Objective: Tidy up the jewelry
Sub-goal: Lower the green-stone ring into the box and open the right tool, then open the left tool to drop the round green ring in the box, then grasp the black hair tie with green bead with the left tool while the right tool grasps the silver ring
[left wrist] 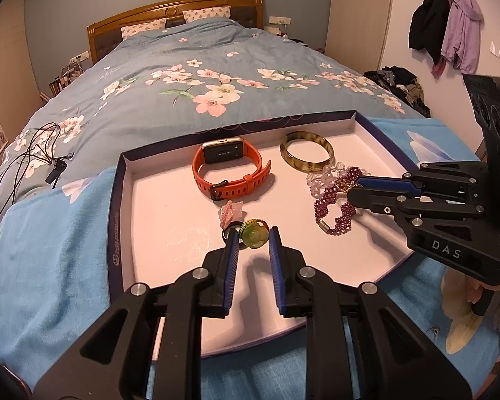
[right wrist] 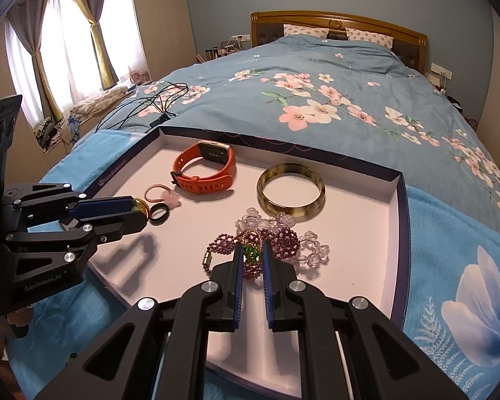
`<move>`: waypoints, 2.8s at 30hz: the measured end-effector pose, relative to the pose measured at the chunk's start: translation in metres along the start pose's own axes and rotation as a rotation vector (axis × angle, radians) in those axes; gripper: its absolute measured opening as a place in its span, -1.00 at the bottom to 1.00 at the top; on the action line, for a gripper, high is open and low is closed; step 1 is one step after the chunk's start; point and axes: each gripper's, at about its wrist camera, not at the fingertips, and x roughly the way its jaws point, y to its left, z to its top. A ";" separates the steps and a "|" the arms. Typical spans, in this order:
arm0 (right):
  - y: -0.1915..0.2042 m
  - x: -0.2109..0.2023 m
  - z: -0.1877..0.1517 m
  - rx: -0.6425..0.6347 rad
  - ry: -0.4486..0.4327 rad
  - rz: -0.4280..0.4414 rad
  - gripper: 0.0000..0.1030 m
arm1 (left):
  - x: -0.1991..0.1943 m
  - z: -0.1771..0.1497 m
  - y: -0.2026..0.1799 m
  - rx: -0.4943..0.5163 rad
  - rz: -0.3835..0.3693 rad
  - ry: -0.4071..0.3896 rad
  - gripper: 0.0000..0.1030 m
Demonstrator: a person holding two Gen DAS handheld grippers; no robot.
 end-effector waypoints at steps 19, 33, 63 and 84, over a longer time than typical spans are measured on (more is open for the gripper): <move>-0.007 -0.009 -0.004 0.033 -0.025 -0.024 -0.56 | 0.011 0.005 0.005 -0.019 -0.008 0.014 -0.59; 0.003 -0.086 -0.037 0.027 -0.133 0.072 -0.28 | -0.083 -0.029 0.006 0.040 -0.048 -0.157 -0.25; 0.053 -0.077 -0.114 -0.013 0.043 0.048 -0.29 | -0.091 -0.120 -0.038 0.132 -0.196 0.012 -0.14; 0.052 -0.078 -0.115 -0.011 0.043 0.035 -0.93 | -0.079 -0.120 -0.038 0.084 -0.187 0.056 -0.66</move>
